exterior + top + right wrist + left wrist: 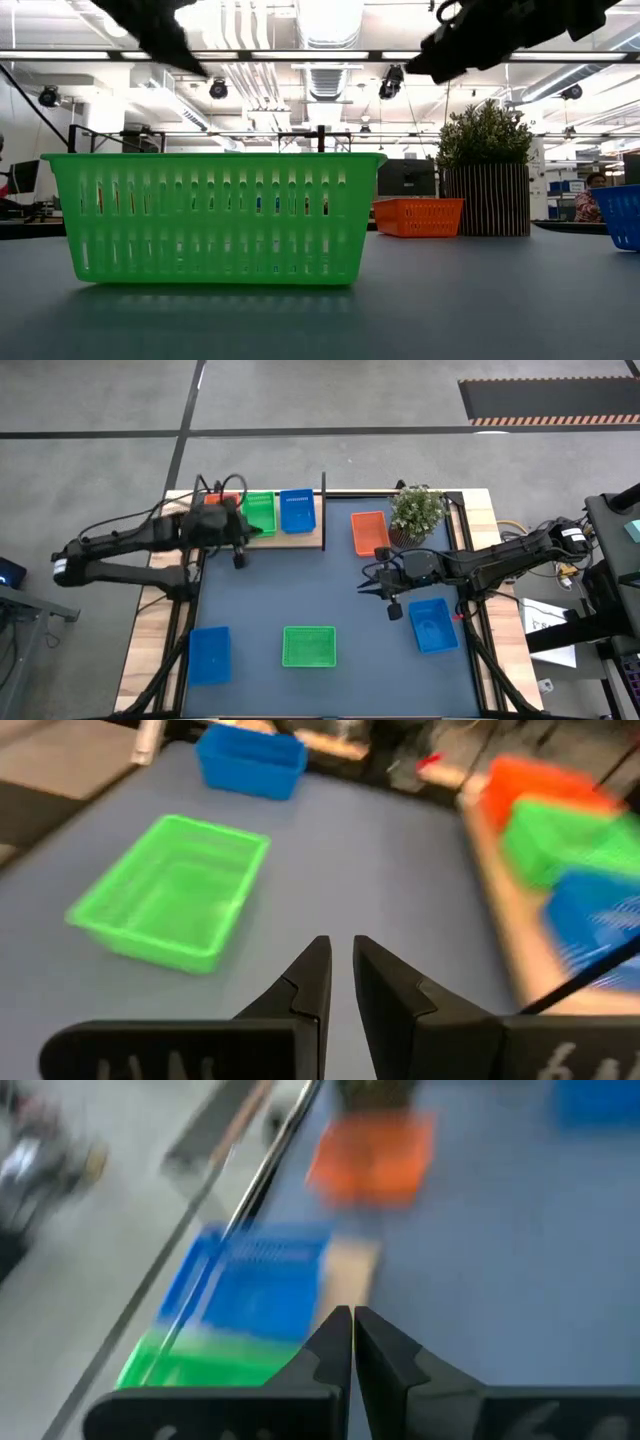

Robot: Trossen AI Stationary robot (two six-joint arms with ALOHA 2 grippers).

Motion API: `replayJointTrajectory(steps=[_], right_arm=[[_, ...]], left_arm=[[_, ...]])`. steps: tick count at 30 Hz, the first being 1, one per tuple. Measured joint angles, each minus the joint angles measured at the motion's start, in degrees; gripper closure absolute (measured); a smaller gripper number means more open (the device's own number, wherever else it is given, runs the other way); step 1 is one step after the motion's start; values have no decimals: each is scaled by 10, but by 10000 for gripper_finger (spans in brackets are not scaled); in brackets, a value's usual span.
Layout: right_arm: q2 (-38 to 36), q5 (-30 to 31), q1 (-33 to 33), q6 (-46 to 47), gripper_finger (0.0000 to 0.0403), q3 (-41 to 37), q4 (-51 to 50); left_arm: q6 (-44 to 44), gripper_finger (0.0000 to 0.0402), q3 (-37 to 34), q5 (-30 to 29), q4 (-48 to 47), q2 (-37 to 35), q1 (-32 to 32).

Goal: Stack baskets on shelf by color
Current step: Stack the right blue bin into the blue bin on the shelf

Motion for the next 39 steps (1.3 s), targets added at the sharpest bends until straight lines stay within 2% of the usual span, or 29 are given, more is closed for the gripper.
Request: replayJointTrajectory(steps=[2, 5, 9, 15, 22, 28, 35, 39], right_arm=[[0, -33, 2, 46, 365, 8, -34], [1, -43, 22, 107, 365, 28, -85], [3, -43, 58, 182, 365, 62, -181], [10, -41, 122, 300, 365, 113, -348], [39, -17, 233, 400, 365, 161, -572], [78, -19, 314, 498, 351, 166, -578], [137, -24, 406, 611, 285, 173, -587], [171, -22, 441, 648, 262, 174, -591]], left_arm=[[-4, 402, -23, -3, 76, -10, -57], [14, 402, -58, -11, 186, -11, -123], [49, 402, -89, -18, 289, -3, -172], [59, 402, -95, -19, 316, 14, -183], [86, 402, -92, -19, 334, 21, -183], [85, 402, -93, -19, 360, 19, -183], [85, 402, -93, -19, 359, 19, -183], [85, 402, -94, -19, 359, 19, -183]])
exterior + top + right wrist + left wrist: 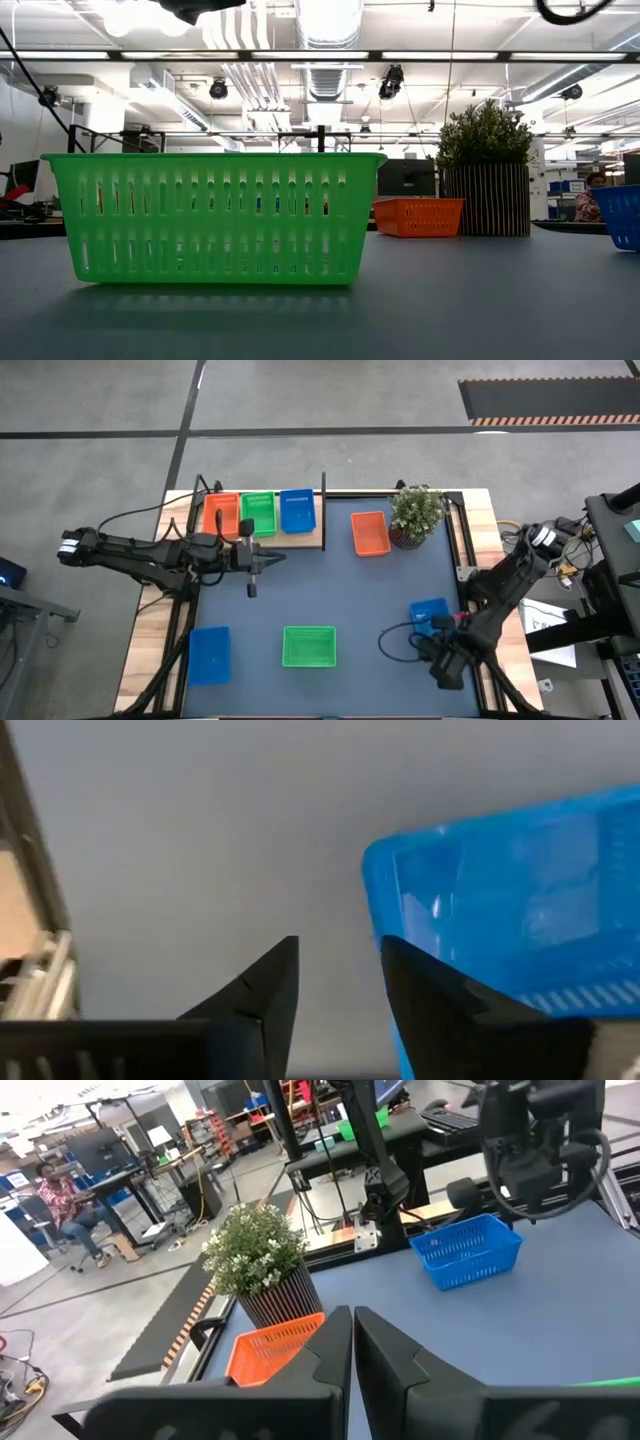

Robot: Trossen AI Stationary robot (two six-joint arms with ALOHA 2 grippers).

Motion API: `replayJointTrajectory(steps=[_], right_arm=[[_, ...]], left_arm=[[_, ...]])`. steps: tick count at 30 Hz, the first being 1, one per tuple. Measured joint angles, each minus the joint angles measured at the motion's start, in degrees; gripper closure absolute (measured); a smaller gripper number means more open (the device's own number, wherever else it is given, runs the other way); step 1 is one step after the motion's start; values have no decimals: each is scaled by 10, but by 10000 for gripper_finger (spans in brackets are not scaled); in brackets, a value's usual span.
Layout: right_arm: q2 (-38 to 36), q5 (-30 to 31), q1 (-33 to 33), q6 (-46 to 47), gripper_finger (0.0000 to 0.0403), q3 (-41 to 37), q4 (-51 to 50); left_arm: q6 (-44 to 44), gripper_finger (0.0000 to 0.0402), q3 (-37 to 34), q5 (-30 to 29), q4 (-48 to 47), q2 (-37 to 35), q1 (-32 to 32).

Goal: Stack baskets on shelf by color
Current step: Stack the right blue bin into the blue bin on the shelf

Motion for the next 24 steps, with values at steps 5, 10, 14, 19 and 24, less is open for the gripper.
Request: replayJointTrajectory(steps=[5, 10, 14, 19, 24], right_arm=[[39, 0, 13, 18, 260, -1, -3], [64, 0, 13, 14, 275, -1, -2], [72, 0, 13, 13, 289, -1, 0], [71, 0, 13, 13, 308, -1, 5], [70, 0, 13, 11, 334, -1, 9]], left_arm=[[0, 402, 1, 0, 0, 0, 0], [0, 402, 2, 0, 0, 0, 0], [0, 402, 2, 0, 0, 0, 0], [0, 402, 2, 0, 0, 0, 0], [-1, 402, 0, 0, 0, 0, 0]])
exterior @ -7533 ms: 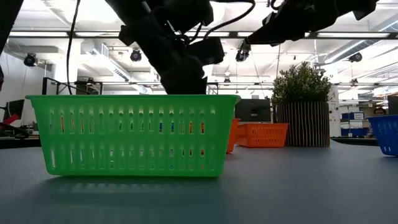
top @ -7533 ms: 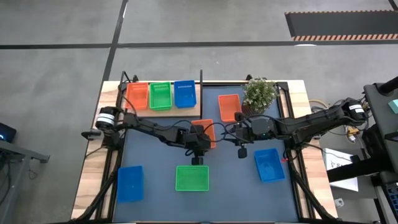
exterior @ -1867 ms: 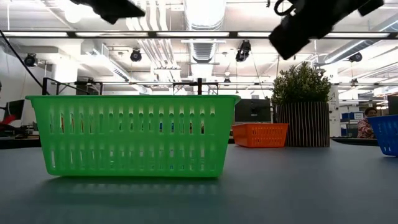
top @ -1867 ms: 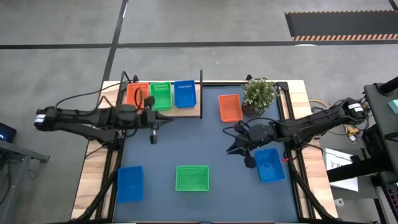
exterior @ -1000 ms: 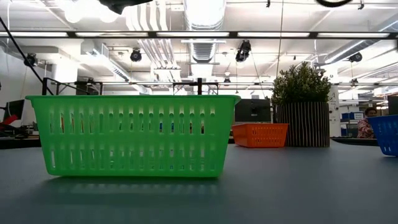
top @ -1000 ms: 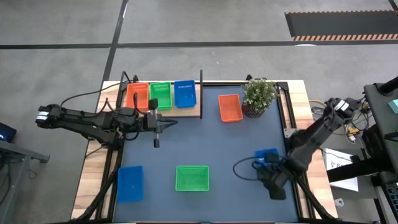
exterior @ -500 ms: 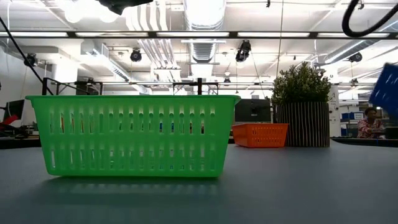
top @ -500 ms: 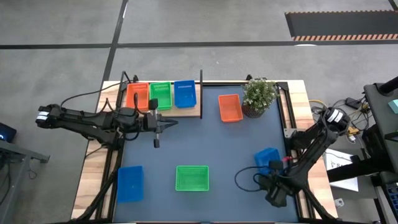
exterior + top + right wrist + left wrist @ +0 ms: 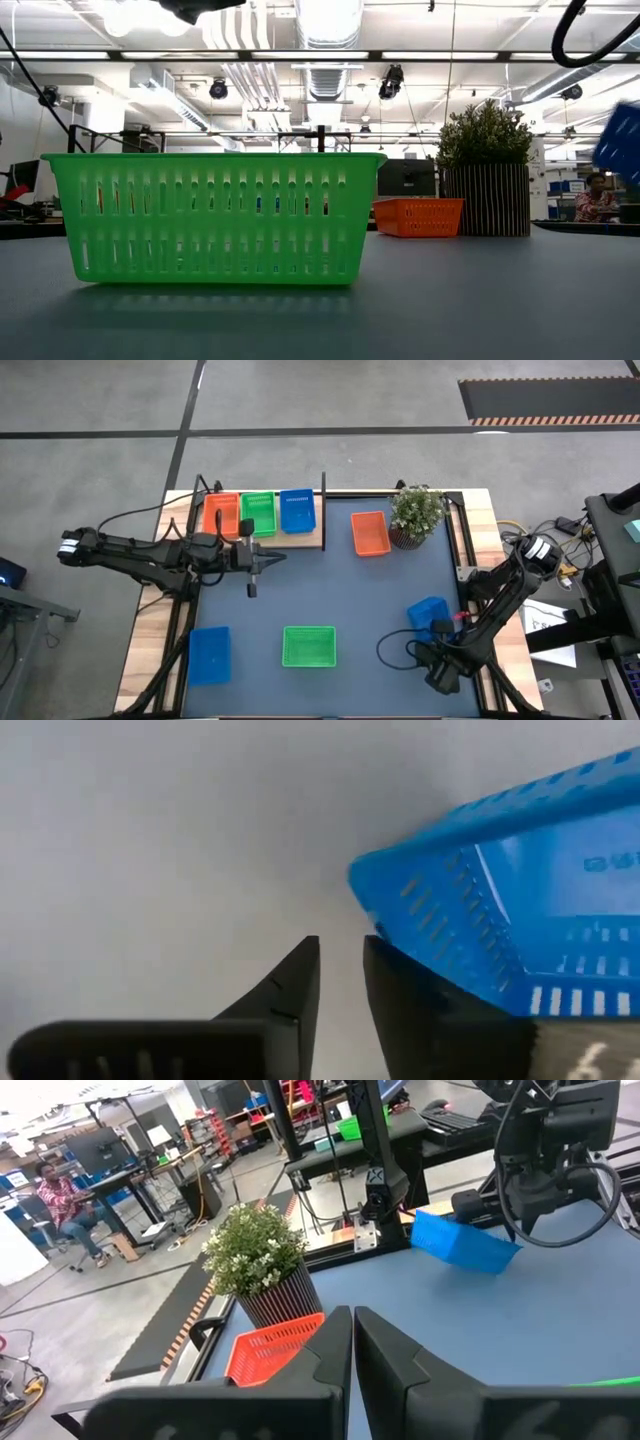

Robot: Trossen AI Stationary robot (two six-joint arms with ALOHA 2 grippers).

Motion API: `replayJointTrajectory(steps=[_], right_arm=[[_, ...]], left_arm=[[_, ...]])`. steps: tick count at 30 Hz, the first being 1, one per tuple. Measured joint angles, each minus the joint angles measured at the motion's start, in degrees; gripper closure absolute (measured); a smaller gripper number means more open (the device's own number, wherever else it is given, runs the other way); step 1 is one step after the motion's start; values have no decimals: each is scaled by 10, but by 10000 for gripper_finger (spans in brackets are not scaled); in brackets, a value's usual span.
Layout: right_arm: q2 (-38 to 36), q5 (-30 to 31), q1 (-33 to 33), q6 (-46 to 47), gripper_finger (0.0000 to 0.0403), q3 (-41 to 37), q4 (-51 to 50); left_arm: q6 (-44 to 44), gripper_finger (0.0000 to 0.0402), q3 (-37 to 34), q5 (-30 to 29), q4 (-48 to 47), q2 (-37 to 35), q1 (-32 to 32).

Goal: Stack baskets on shelf by color
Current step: Stack the right blue bin into the blue bin on the shelf

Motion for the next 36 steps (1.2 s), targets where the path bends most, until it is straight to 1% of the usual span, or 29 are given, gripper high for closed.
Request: replayJointTrajectory(steps=[7, 10, 13, 16, 18, 20, 23, 28, 32, 36], right_arm=[[0, 4, 0, -8, 369, 13, 4], [0, 4, 0, -8, 373, 23, 3], [-2, -9, 0, -14, 359, 51, -13], [-2, -7, 0, -17, 334, 95, -91], [2, 11, 0, -17, 312, 118, -160], [2, 38, 0, -19, 289, 127, -206], [-2, 71, -1, -31, 256, 115, -210], [-2, 79, -6, -49, 220, 66, -192], [-2, 80, -15, -49, 219, 27, -186], [-2, 81, -25, -65, 245, -2, -148]], left_arm=[[0, 402, 0, 0, 0, 0, 0], [0, 402, 0, 0, 0, 0, 0], [0, 402, -1, 0, 1, 0, 0], [0, 402, -1, 0, 1, 0, 0], [0, 402, -1, 0, 5, 1, 0], [-1, 402, -1, 0, 18, 2, 0], [-2, 402, -1, 0, 30, 5, 0], [-2, 402, 1, 0, 40, 5, 0], [0, 402, 1, 0, 60, 5, 0], [0, 402, 3, 0, 62, 5, 0]])
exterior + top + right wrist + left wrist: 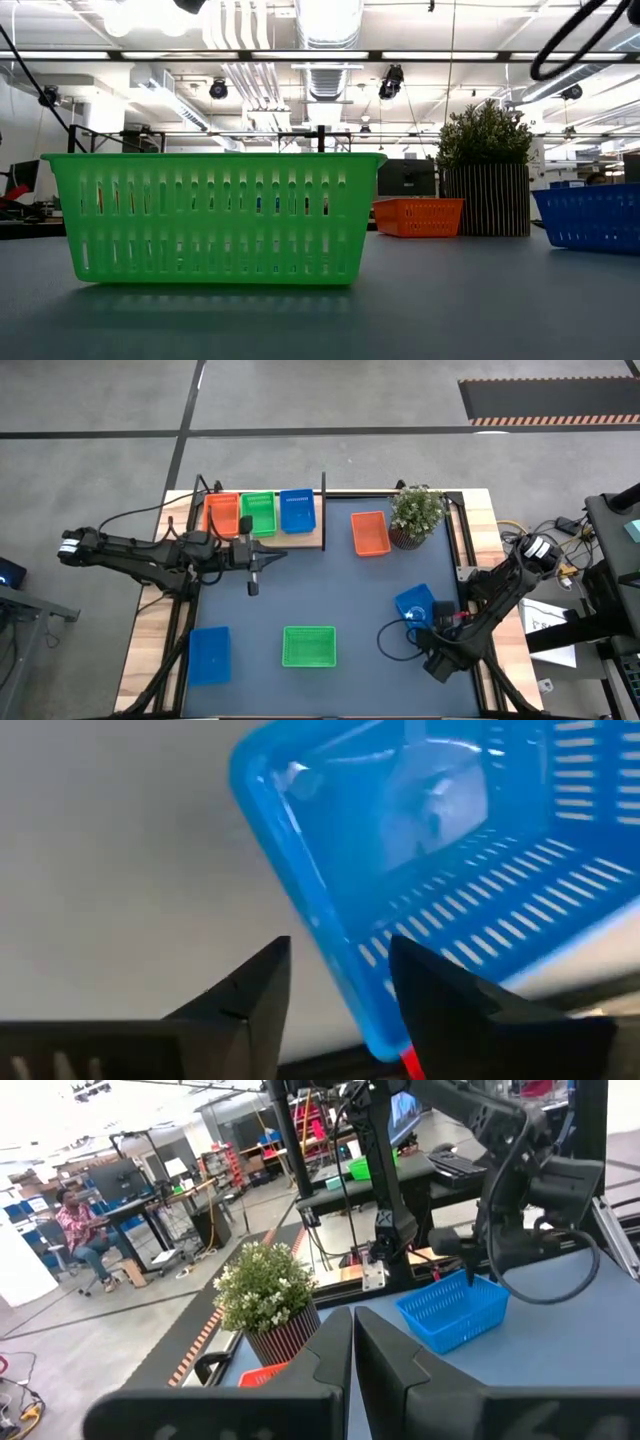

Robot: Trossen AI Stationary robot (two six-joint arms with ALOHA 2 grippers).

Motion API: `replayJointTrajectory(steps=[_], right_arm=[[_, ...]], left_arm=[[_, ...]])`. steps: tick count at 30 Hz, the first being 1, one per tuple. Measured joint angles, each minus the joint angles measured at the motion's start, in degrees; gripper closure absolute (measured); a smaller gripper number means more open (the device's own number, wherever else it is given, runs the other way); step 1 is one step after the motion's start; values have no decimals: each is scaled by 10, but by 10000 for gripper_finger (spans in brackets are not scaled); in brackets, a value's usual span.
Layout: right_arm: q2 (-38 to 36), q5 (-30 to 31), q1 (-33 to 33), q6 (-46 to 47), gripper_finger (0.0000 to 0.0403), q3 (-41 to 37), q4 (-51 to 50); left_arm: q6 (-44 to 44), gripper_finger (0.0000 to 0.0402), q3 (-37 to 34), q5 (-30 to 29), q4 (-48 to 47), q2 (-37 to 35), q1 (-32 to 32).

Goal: Stack baskets on shelf by color
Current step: Stack the right blue bin into the blue bin on the shelf

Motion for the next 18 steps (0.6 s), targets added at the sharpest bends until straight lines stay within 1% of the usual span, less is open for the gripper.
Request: replayJointTrajectory(steps=[3, 7, 8, 11, 14, 18], right_arm=[[0, 0, -5, -17, 288, -11, 28], [0, 14, -11, -31, 366, -3, 39], [0, 15, -13, -34, 381, 3, 39], [0, 13, -22, -34, 389, 31, 40], [0, 16, -36, -33, 393, 75, 42], [0, 49, -58, -34, 393, 151, 41]], left_arm=[[0, 402, -1, 0, -1, -2, 0], [1, 402, -3, 0, -2, -1, 0], [2, 402, -3, 0, -2, -1, 0], [2, 402, -3, 0, -2, -1, 0], [3, 402, -7, 0, -1, -1, 0], [18, 402, -27, 0, 4, -1, 0]])
